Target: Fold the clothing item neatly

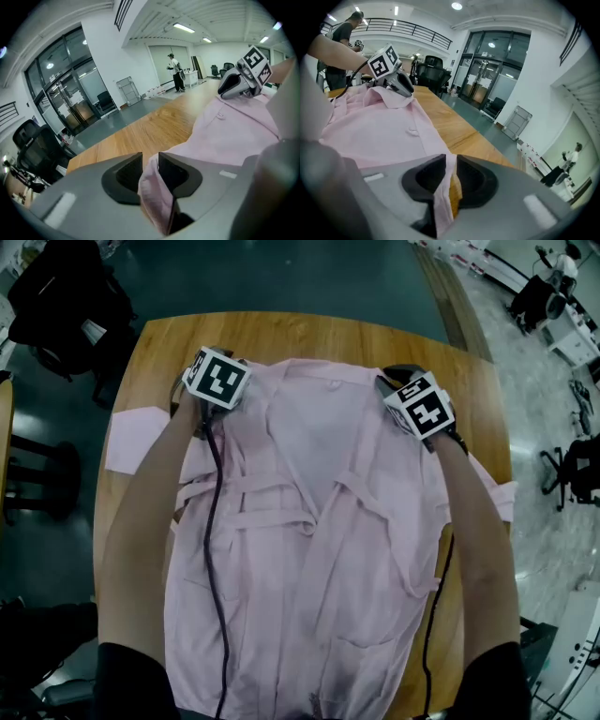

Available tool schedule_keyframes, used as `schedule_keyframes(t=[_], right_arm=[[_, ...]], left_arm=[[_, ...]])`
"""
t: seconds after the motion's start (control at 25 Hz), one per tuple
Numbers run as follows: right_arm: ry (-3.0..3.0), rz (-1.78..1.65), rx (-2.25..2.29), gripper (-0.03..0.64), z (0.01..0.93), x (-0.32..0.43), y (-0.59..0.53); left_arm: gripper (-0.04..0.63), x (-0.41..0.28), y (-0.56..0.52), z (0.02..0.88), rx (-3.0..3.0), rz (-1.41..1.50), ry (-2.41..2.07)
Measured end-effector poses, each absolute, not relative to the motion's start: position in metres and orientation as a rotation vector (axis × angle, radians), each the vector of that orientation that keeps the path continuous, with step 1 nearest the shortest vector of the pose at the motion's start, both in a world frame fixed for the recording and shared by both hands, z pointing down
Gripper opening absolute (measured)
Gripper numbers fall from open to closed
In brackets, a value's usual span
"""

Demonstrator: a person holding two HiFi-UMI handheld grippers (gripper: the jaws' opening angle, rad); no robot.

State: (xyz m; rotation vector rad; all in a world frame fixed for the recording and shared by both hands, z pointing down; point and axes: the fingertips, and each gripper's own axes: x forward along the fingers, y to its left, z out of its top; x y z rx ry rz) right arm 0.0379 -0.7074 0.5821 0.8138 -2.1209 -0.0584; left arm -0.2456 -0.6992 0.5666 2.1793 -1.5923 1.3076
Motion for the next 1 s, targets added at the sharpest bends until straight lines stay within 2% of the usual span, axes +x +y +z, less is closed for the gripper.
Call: schedule_keyframes(t=[0.16, 0.36, 0.64, 0.88, 0.96, 1.0], right_arm=[[-2.193, -0.114, 0.817, 0.064, 0.548, 0.014, -0.704], [-2.334, -0.143, 0.612, 0.066, 0.524, -0.069, -0.665], [-2.337, -0.139, 0.295, 0.066, 0.558, -0.149, -0.599], [-2.357, -0.148, 0.291, 0.086, 0.568, -0.177, -0.59], [-2.366, -0.15, 0.331, 0.014, 0.564, -0.176, -0.596], [-2.364, -0.151, 0.346, 0.006, 0.561, -0.172, -0.598]], left_arm=[[0.12, -0.236, -0.69, 0.548, 2.237, 1.259, -1.563], [0.135, -0.22, -0.671, 0.526, 2.314, 1.197, -1.501], [0.135, -0.222, -0.634, 0.529, 2.321, 1.158, -1.433], [0.135, -0.239, -0.612, 0.528, 2.295, 1.082, -1.441], [0.135, -0.241, -0.604, 0.531, 2.288, 1.082, -1.427], [0.135, -0.242, -0.6, 0.532, 2.283, 1.091, -1.421]])
